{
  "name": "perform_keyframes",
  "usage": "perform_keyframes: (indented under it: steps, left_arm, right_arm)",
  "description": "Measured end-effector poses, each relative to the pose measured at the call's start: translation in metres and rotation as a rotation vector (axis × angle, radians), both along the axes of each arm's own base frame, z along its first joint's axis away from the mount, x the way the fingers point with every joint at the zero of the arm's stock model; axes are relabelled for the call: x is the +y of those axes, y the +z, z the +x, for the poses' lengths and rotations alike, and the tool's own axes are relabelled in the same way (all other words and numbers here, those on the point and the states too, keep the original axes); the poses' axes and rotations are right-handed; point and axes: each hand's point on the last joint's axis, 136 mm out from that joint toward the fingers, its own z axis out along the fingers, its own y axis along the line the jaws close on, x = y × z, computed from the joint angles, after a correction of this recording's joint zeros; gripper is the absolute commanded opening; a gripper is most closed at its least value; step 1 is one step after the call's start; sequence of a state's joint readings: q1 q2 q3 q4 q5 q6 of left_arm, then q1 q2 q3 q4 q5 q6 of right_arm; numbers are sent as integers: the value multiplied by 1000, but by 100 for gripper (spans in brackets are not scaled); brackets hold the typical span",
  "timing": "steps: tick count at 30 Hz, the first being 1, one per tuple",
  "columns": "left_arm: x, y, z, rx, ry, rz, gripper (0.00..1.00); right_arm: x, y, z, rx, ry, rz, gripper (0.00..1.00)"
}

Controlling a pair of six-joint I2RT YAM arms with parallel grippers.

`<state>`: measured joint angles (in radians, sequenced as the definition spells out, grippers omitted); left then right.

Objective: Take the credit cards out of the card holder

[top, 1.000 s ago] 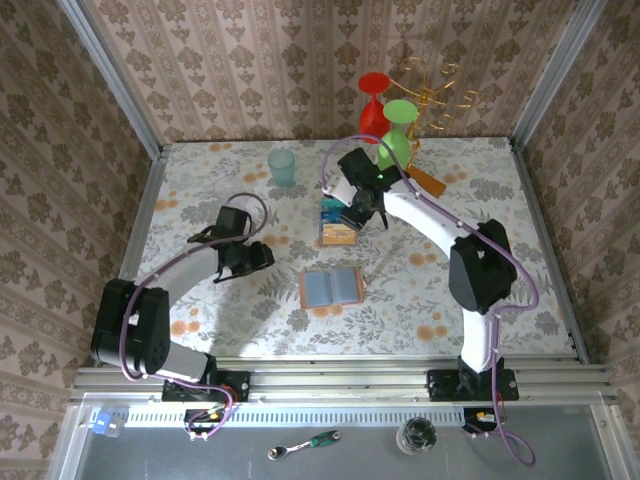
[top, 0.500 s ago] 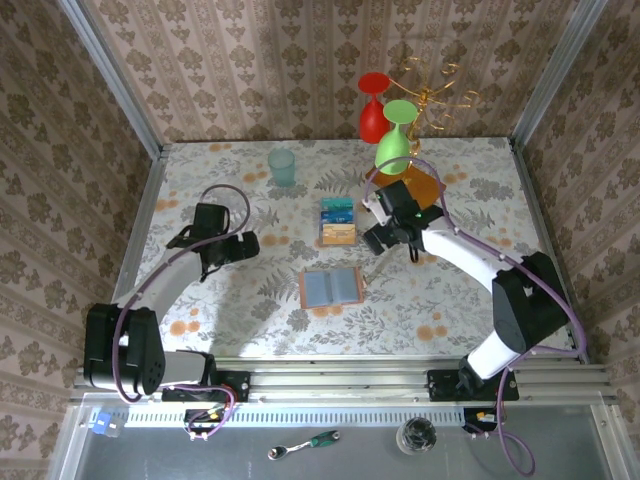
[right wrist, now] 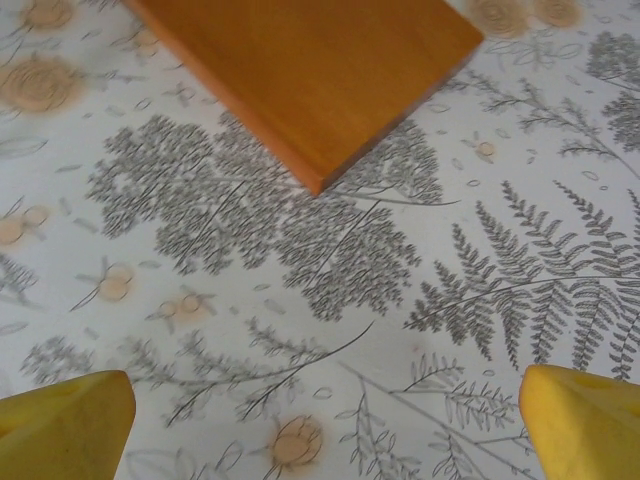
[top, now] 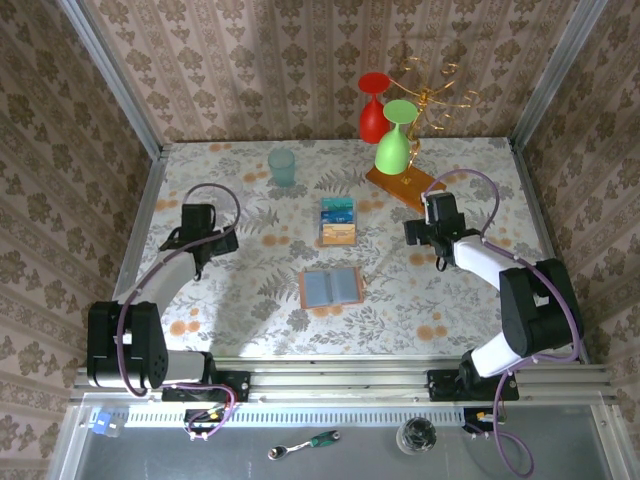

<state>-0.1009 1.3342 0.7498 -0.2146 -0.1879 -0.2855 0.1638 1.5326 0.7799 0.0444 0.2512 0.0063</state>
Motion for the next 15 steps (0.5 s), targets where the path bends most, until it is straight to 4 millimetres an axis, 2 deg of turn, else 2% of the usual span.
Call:
perform_keyframes:
  steps: [6,12,15]
  left_arm:
    - [14,8,13,-90,-22,114,100]
    - [21,-18,3,-163,-90,230,100]
    - [22,-20,4,-217,-120,252,100]
  right_arm:
    - [-17,2,9,-115,-47,15,100]
    - [-31,-4,3,-196,-80,24,100]
    - [-33,-7,-3,-233,-84,29,100]
